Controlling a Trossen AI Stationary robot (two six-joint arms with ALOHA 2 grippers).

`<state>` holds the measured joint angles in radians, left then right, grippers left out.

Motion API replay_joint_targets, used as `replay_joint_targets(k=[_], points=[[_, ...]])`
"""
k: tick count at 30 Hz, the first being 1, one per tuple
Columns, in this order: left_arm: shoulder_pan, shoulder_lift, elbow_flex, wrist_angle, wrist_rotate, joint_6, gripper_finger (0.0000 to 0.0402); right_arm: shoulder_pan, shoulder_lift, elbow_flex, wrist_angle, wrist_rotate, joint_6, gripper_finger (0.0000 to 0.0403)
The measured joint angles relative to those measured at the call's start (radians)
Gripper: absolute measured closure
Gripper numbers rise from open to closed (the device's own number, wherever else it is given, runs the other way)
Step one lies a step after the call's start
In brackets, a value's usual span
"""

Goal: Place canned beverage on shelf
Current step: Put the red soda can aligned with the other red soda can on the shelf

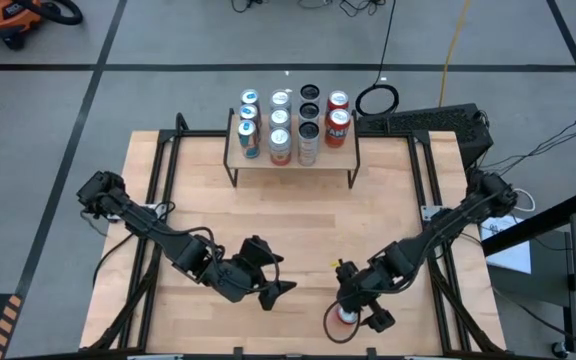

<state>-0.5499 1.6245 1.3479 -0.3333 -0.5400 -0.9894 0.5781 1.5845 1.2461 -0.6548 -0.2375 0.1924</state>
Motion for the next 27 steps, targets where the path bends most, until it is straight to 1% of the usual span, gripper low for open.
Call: replay_joint_targets(k=[7,11,19,22,27], points=[[0.0,0.0,0.0,0.0,-0.029,0.0,0.0002,0.0,0.064,0.0,0.006,0.003,-0.068,0.0004],[0.0,0.0,0.0,0.0,-0.039,0.0,0.0002,0.0,0.097,0.0,0.017,0.002,-0.078,0.0005],[0.0,0.0,0.0,-0.001,-0.044,-0.001,0.0002,0.0,0.099,0.0,0.066,0.005,-0.101,0.0012],[0.0,0.0,0.0,-0.002,-0.05,-0.001,0.0002,0.0,0.099,0.0,0.068,0.005,-0.108,0.0025],[0.0,0.0,0.0,-0.002,-0.053,-0.001,0.0002,0.0,0.099,0.0,0.068,0.001,-0.108,0.0062]])
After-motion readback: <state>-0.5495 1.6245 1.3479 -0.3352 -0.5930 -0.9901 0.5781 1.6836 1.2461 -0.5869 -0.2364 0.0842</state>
